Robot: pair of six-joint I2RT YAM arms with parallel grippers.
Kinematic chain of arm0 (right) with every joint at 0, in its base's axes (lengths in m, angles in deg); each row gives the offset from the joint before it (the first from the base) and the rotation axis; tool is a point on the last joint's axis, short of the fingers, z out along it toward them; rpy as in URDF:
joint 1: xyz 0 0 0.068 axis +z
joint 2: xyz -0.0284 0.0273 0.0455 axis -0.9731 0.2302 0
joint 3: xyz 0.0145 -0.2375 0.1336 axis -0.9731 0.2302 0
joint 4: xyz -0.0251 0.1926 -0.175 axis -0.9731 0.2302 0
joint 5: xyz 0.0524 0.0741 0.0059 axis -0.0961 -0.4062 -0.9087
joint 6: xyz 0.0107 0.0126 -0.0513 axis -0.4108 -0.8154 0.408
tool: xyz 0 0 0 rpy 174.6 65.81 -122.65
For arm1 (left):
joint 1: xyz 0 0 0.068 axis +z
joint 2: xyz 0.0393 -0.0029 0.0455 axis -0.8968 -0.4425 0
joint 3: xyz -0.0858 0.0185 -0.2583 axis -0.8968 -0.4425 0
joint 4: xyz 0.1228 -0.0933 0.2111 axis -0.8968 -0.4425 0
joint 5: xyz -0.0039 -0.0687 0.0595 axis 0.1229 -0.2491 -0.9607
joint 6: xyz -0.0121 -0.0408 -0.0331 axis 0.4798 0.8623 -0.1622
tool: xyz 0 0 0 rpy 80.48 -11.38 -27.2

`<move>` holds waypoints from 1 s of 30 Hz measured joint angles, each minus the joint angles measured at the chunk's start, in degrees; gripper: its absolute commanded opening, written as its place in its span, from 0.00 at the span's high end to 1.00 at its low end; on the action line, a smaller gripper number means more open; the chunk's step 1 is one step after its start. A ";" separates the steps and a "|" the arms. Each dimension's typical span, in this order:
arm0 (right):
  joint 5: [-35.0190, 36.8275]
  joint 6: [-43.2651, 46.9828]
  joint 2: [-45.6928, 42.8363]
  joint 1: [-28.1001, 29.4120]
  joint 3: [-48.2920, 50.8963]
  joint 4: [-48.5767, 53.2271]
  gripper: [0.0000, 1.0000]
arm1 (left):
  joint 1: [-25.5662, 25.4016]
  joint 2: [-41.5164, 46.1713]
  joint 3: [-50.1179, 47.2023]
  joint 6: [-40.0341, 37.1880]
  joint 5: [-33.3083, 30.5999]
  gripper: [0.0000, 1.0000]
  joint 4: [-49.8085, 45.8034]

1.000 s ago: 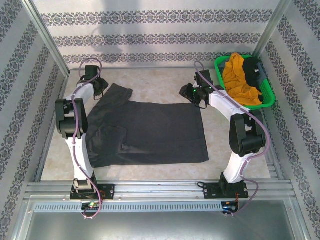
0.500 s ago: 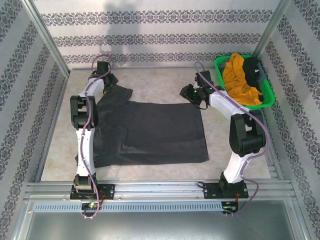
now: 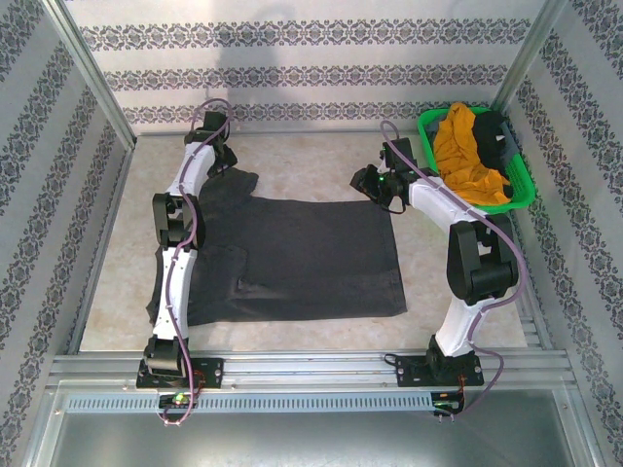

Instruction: Fold and stack the t-shirts

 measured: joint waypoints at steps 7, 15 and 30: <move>0.74 -0.04 0.00 -1.14 0.00 0.50 0.62 | 0.24 0.11 0.59 -1.09 0.24 1.00 -4.07; 11.02 -3.32 3.37 -1.88 -4.26 7.56 0.62 | -0.11 3.58 -3.82 -2.38 -0.70 1.00 -5.92; 20.90 -4.98 21.35 -3.67 -21.70 21.27 0.62 | -1.40 26.32 -33.70 -1.90 4.83 1.00 4.52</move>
